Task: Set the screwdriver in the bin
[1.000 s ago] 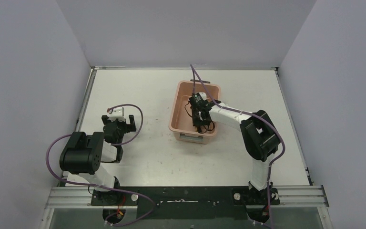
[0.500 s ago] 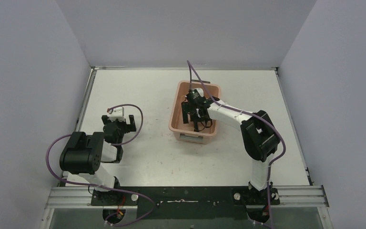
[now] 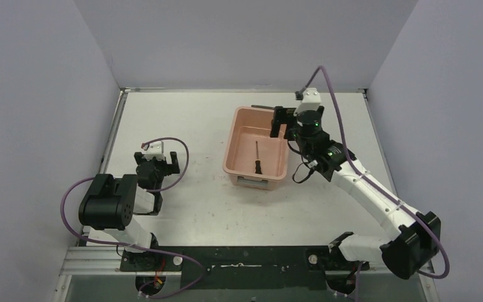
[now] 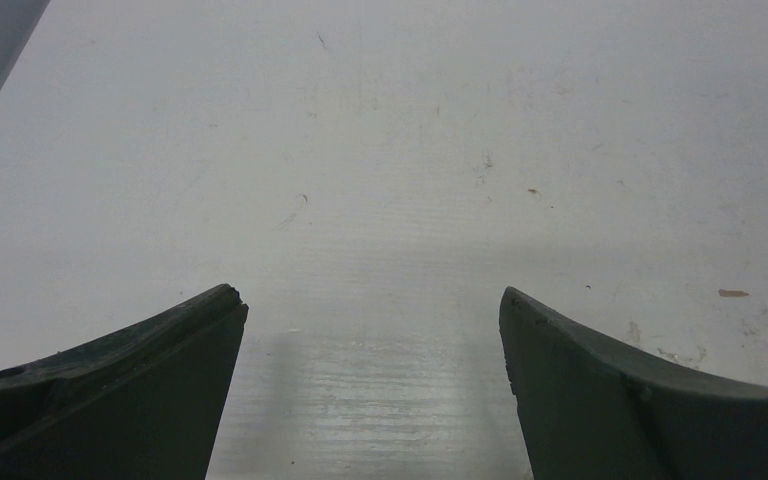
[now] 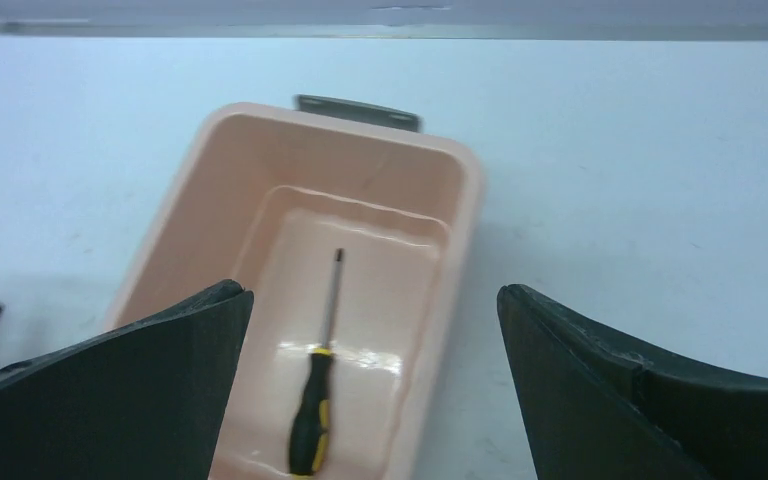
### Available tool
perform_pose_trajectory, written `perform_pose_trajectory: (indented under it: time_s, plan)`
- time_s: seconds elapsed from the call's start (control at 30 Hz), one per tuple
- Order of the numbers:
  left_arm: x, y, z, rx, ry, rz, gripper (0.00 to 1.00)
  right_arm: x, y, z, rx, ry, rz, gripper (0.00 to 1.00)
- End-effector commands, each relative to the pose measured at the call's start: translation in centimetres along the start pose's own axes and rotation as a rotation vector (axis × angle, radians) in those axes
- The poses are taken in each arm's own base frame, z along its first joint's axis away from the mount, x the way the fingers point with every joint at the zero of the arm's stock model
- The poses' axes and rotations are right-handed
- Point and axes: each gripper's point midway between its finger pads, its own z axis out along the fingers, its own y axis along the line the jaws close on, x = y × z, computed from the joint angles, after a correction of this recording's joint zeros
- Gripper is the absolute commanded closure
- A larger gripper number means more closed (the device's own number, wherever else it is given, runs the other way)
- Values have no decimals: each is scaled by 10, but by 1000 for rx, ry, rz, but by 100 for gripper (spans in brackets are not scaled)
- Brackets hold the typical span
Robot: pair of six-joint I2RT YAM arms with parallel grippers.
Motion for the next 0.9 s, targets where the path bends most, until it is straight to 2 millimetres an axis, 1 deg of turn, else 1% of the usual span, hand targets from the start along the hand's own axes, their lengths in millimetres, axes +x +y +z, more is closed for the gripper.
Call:
perform_pose_trajectory:
  time_s: [0.0, 0.03, 0.1, 0.2, 0.27, 0.37, 0.47, 0.53, 0.57, 0.6, 0.63, 0.7, 0.87]
  plan:
    - [-21, -3, 5, 14, -68, -4, 3, -9, -74, -9, 187, -202, 42, 0]
    - [-20, -3, 5, 13, -67, -4, 3, -9, -88, -13, 209, -245, 51, 0]
    - [-20, -3, 5, 14, -67, -4, 3, -1, -115, -23, 248, -320, 45, 0]
    - [-20, -3, 5, 14, -66, -4, 3, 19, -150, -38, 316, -426, 26, 0]
    - [-20, -3, 5, 15, -66, -4, 3, 37, -171, -48, 366, -491, 22, 0]
    - [-21, -3, 5, 14, -69, -5, 3, 72, -194, -61, 425, -563, 6, 0]
    - [-21, -3, 5, 14, -70, -5, 3, 106, -213, -67, 494, -560, 33, 0]
    - [-21, -3, 5, 14, -68, -5, 3, 122, -221, -66, 525, -526, 49, 0]
    - [-21, -3, 5, 14, -69, -4, 3, 126, -222, -64, 529, -514, 49, 0]
    - [-20, -3, 5, 15, -67, -4, 3, 136, -224, -63, 534, -491, 45, 0]
    - [-20, -3, 5, 15, -67, -4, 3, 142, -224, -63, 534, -481, 43, 0]
    - [-21, -3, 5, 13, -70, -4, 3, 146, -224, -62, 528, -479, 41, 0]
    - [-20, -2, 5, 9, -67, -6, 3, 147, -222, -57, 512, -465, 35, 0]
